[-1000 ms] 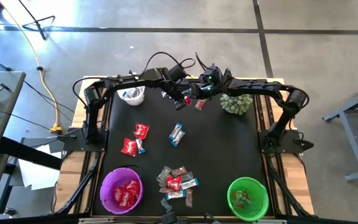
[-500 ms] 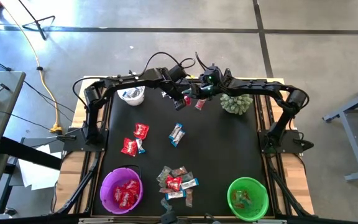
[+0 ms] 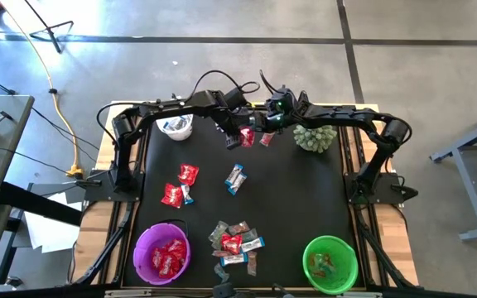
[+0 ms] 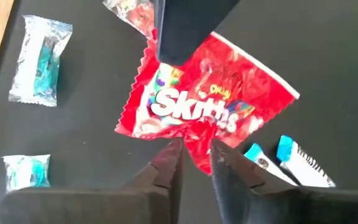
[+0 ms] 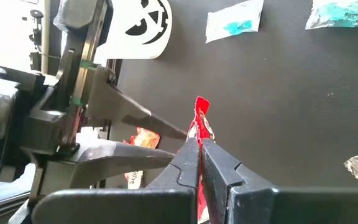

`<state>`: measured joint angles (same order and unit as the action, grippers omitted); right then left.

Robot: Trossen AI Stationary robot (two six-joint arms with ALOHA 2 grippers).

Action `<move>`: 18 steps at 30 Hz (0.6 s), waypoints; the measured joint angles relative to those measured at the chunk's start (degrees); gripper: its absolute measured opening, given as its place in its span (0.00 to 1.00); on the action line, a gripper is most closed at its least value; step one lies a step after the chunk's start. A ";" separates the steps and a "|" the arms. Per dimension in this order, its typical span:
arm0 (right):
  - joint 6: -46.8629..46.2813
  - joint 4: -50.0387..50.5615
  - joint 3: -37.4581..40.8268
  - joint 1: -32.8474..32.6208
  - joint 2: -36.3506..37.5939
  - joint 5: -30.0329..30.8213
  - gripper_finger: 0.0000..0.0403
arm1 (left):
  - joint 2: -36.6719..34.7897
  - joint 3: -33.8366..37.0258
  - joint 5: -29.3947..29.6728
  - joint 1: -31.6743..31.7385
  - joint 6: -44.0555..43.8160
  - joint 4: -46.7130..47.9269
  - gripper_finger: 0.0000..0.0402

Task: Sort candy
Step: Put the red candy into the violet bucket

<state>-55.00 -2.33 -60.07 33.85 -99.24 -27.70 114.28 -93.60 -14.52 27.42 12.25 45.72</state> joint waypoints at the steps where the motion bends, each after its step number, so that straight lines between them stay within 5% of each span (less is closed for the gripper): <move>1: 0.00 0.00 0.00 -0.02 0.00 0.00 0.00 | 0.00 0.00 0.02 0.00 0.30 0.04 0.20; 8: 0.00 0.02 0.00 0.24 0.00 -1.48 0.00 | 0.09 -3.40 -2.65 0.03 1.55 3.47 0.30; 18: 2.15 -0.54 0.04 3.32 2.12 -1.10 0.00 | -4.70 -10.30 -7.85 2.67 2.48 5.51 0.32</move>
<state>-52.85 -2.87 -60.03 37.16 -97.12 -28.80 109.57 -103.91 -22.37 30.09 14.72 51.23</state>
